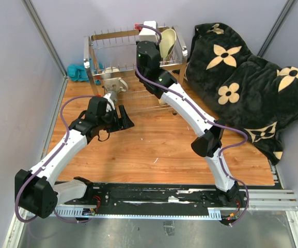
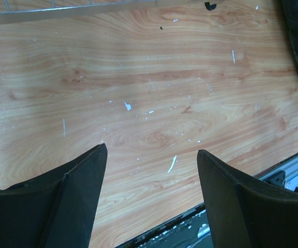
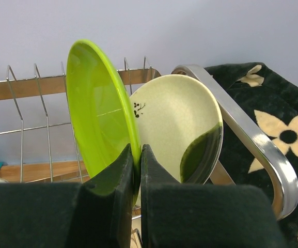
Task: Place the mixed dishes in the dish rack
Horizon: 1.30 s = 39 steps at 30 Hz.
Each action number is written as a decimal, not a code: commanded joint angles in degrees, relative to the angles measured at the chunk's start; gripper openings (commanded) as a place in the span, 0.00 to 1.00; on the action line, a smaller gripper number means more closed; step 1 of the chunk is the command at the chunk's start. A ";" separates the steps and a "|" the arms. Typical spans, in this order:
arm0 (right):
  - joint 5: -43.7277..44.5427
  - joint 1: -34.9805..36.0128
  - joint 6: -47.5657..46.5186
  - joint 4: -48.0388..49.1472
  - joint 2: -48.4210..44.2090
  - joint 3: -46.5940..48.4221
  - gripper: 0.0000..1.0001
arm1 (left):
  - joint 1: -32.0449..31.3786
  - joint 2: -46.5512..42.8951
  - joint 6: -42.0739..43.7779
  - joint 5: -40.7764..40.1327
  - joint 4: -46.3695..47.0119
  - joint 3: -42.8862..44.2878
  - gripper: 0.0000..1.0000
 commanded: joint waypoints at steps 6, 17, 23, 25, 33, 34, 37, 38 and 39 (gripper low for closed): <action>-0.43 0.59 2.15 -0.32 0.67 -0.27 0.15 | 0.68 -1.35 1.51 -1.18 -0.72 -0.83 0.77; -0.33 0.89 0.48 2.35 -1.68 -2.74 0.40 | 0.77 -0.97 2.13 -1.68 -0.91 -0.33 0.77; 0.58 0.83 -0.49 4.99 -7.85 -11.10 0.51 | 0.81 -0.26 2.22 -0.82 1.46 -0.07 0.78; 0.56 0.90 -0.52 6.22 -10.37 -14.88 0.53 | 0.80 0.17 2.22 -0.51 2.23 0.16 0.78; -1.87 0.86 1.02 4.82 -16.49 -20.76 0.61 | 0.81 0.82 1.79 -0.62 4.09 0.64 0.78; -2.46 0.80 1.31 4.74 -17.36 -21.35 0.62 | 0.83 0.84 1.78 -0.71 4.20 0.71 0.78; -4.70 0.87 1.63 5.16 -19.33 -23.43 0.62 | 0.81 0.97 1.57 -0.93 4.67 0.96 0.78; -5.51 0.83 1.82 5.40 -20.06 -24.27 0.62 | 0.83 1.01 1.46 -1.04 4.78 1.11 0.78; -6.52 0.91 2.03 5.75 -20.82 -25.10 0.62 | 0.80 1.02 1.43 -1.22 4.93 1.22 0.78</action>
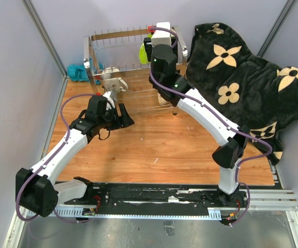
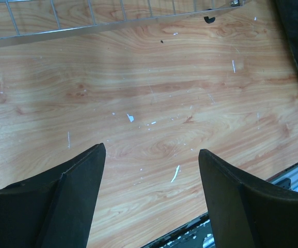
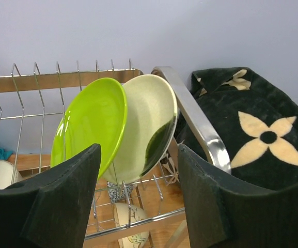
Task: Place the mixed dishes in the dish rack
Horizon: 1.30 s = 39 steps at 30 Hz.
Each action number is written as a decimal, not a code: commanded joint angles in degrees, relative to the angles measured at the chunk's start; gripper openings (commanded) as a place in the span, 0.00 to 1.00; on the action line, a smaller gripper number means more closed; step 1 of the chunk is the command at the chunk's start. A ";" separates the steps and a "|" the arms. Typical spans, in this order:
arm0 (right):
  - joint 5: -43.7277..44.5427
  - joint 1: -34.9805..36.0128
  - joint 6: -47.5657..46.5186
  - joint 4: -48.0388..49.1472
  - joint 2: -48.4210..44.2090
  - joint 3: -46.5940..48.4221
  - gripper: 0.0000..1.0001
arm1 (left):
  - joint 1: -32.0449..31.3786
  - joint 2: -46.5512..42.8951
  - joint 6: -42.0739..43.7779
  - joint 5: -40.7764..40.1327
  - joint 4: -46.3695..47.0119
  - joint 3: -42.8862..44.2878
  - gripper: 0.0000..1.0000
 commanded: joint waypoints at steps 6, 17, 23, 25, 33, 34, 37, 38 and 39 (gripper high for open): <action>-7.11 0.66 2.72 0.10 -8.58 -7.36 0.63 | 0.45 0.17 0.05 -2.23 3.62 2.26 0.78; -13.05 -3.26 10.48 -9.50 -31.42 -29.19 0.67 | 0.47 -0.08 -1.65 -6.08 6.12 6.47 0.93; -22.59 -7.95 18.28 -21.23 -46.88 -46.50 0.75 | 0.40 1.44 -1.89 -7.02 7.31 9.41 1.00; -23.89 -8.06 17.91 -23.75 -51.17 -51.10 0.85 | 0.51 1.69 -1.67 -8.93 7.38 10.08 1.00; -33.52 -9.81 15.23 -32.15 -62.48 -62.76 0.98 | 1.83 5.82 -2.20 -28.04 5.95 13.05 1.00; -36.12 -10.87 15.78 -32.17 -64.50 -64.38 0.98 | 1.85 5.96 -0.26 -32.40 7.65 12.00 1.00; -42.20 -14.41 17.26 -32.34 -67.59 -67.40 0.98 | 2.35 4.21 10.12 -39.72 18.88 3.94 1.00; -44.13 -15.51 17.34 -32.47 -68.30 -67.97 0.98 | 3.20 3.04 13.42 -39.29 23.67 0.42 1.00; -45.92 -16.67 17.36 -32.56 -68.73 -68.39 0.98 | 5.08 1.57 15.86 -35.99 28.49 -3.62 1.00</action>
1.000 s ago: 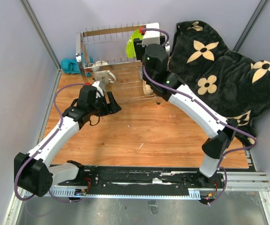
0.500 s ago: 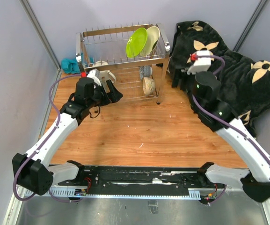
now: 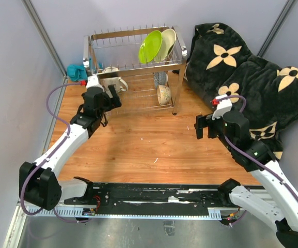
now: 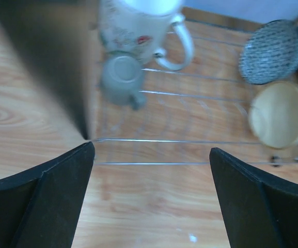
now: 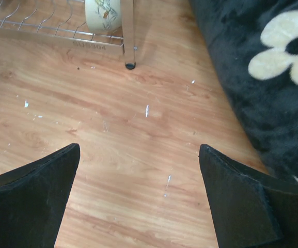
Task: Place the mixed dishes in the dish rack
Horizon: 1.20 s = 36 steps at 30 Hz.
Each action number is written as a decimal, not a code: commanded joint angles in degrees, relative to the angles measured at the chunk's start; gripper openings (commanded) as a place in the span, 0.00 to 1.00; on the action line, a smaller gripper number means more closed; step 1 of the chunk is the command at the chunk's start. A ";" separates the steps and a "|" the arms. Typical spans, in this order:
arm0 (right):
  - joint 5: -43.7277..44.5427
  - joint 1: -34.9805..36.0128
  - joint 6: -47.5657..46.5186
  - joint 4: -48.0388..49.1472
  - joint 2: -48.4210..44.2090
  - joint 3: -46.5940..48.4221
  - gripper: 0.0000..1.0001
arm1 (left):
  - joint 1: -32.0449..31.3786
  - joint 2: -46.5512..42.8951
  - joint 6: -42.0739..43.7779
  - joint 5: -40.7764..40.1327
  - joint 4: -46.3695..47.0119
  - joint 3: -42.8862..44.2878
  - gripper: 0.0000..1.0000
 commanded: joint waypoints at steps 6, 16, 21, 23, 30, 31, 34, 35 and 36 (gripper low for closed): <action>-14.45 -9.57 1.14 -4.25 -0.69 -0.95 0.98 | 12.54 -4.51 17.10 -1.78 25.13 -23.36 0.99; -18.18 -15.65 0.52 -3.35 3.26 -2.44 0.98 | 17.52 -1.04 21.69 4.52 55.41 -42.59 1.00; -22.34 -20.45 1.24 -2.37 4.87 -2.71 0.98 | 18.63 3.28 22.66 7.73 60.95 -42.86 1.00; -23.22 -21.92 1.44 -1.76 4.86 -2.99 0.98 | 19.15 4.97 22.03 8.84 63.72 -42.60 1.00; -21.68 -23.65 1.17 0.21 4.11 -4.66 0.98 | 19.84 7.33 22.09 11.44 69.89 -44.34 0.99; -21.14 -23.76 1.15 1.32 3.62 -5.59 0.98 | 19.91 7.47 22.54 12.82 70.73 -44.63 1.00; -17.43 -24.23 0.46 5.12 2.25 -8.86 0.98 | 19.93 7.41 24.23 16.69 78.28 -49.12 1.00; -16.96 -24.57 -0.61 6.73 1.79 -9.95 0.98 | 19.93 7.78 23.74 15.78 84.73 -52.33 1.00; -17.22 -25.00 -2.16 8.49 1.38 -11.45 0.98 | 19.88 9.34 22.98 13.20 93.71 -55.84 1.00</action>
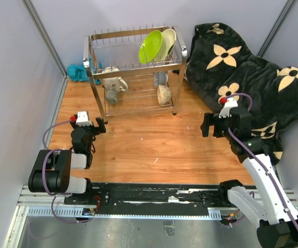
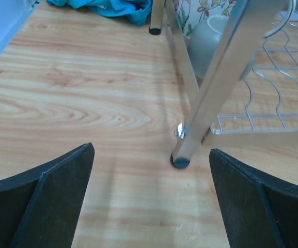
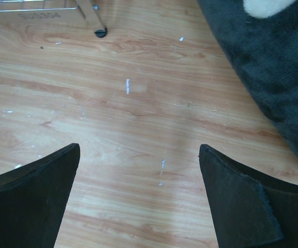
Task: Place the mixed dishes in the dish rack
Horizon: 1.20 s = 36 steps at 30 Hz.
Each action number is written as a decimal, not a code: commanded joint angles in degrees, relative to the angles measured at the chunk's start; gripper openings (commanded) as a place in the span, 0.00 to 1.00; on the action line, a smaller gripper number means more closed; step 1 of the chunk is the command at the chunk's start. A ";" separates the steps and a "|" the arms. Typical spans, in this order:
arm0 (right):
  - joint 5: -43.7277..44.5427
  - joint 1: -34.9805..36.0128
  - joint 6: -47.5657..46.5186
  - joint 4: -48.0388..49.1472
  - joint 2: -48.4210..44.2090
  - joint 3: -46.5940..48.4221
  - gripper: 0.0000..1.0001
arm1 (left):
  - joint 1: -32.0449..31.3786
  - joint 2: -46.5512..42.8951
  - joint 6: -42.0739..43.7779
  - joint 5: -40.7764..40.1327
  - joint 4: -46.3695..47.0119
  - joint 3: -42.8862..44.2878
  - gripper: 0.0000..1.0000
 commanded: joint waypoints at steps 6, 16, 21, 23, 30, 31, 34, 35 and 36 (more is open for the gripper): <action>3.33 -4.80 -11.91 22.97 -3.06 -15.02 0.98 | 0.49 2.55 -1.08 -5.30 24.52 -10.46 1.00; 2.75 -11.63 -11.83 51.53 2.89 -33.44 0.98 | 0.41 2.52 -0.01 -2.46 19.40 -7.69 1.00; 4.37 -13.26 -11.80 71.74 9.07 -41.12 0.98 | 0.42 2.64 0.01 -2.06 17.90 -6.82 1.00; 5.98 -13.49 -11.71 76.98 12.55 -41.53 0.98 | 0.41 2.76 0.75 -0.15 16.70 -6.08 1.00; 6.60 -13.60 -11.66 97.70 29.74 -43.82 0.98 | 0.41 2.95 2.84 5.11 13.78 -4.47 1.00; 5.98 -13.55 -12.14 99.81 31.92 -43.19 0.98 | 0.42 2.95 2.85 5.12 13.80 -4.44 1.00; 5.41 -13.33 -12.35 92.20 33.09 -37.63 0.98 | 0.41 2.94 2.84 5.13 13.78 -4.43 1.00; 5.11 -13.24 -12.54 85.78 32.19 -35.13 0.98 | 0.41 2.95 2.82 5.13 13.78 -4.43 1.00; 6.04 -12.52 -12.92 81.36 31.38 -33.86 0.98 | 0.41 2.95 2.81 5.06 13.80 -4.43 1.00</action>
